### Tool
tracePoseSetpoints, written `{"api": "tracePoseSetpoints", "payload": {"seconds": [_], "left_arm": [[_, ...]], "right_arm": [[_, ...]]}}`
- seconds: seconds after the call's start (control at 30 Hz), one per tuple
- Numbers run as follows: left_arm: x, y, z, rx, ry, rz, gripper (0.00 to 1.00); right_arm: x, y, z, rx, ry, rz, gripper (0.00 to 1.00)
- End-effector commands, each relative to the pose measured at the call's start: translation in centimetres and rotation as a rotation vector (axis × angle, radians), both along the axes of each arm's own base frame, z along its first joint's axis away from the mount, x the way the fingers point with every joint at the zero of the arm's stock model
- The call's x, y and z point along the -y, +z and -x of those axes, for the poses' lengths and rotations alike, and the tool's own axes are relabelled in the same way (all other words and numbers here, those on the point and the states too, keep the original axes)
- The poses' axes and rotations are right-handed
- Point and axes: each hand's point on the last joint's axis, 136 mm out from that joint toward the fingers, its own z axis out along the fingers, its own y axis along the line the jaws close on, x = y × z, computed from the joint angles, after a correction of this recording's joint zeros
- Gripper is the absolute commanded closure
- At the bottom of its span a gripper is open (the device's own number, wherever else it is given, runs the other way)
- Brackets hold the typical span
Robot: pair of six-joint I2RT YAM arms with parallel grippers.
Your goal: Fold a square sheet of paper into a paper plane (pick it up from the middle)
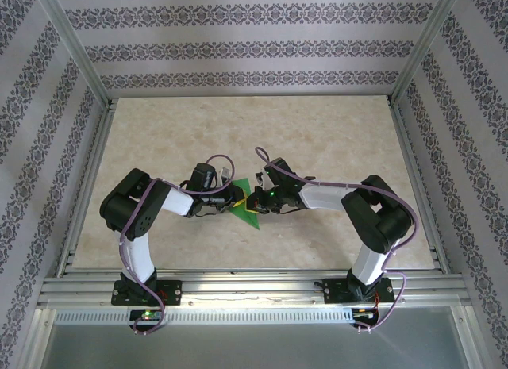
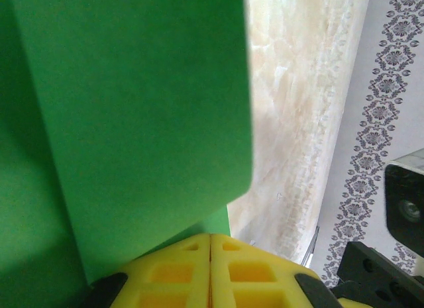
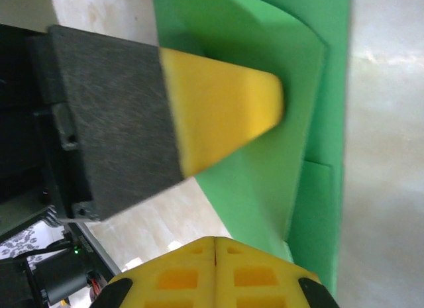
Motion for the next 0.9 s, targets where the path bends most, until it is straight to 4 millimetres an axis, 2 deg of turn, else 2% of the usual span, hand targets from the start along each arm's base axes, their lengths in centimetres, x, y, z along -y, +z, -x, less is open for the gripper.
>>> {"api": "tracePoseSetpoints", "payload": {"seconds": [0.0, 0.1, 0.33, 0.57, 0.63, 0.77, 0.83, 0.87], "left_arm": [[-1.9, -4.5, 2.1, -0.128, 0.033, -0.139, 0.93], [-2.0, -4.5, 2.1, -0.124, 0.031, -0.151, 0.93], [-1.6, -4.1, 1.7, -0.115, 0.021, -0.139, 0.93], [-1.2, -3.3, 1.3, -0.102, 0.003, -0.125, 0.92], [-0.8, -2.4, 0.9, -0.083, -0.011, -0.103, 0.91], [0.2, 2.3, -0.3, 0.072, -0.011, 0.002, 0.88], [0.2, 3.8, -0.2, 0.101, -0.028, -0.011, 0.87], [0.0, 3.9, 0.2, 0.096, -0.042, -0.031, 0.92]], "right_arm": [[-0.8, -0.5, 0.3, -0.008, 0.031, 0.014, 0.98], [-1.1, -0.9, 0.5, -0.017, 0.046, 0.028, 0.98], [1.2, -4.3, 0.9, -0.060, -0.006, 0.115, 0.99], [3.4, -6.6, 3.4, -0.140, -0.007, 0.120, 0.98], [4.0, -6.9, 3.9, -0.149, -0.008, 0.124, 0.99], [4.2, -7.2, 4.8, -0.181, 0.013, 0.104, 1.00], [4.6, -7.4, 5.0, -0.178, 0.021, 0.119, 1.00], [4.7, -7.5, 5.1, -0.182, 0.021, 0.124, 1.00]]}}
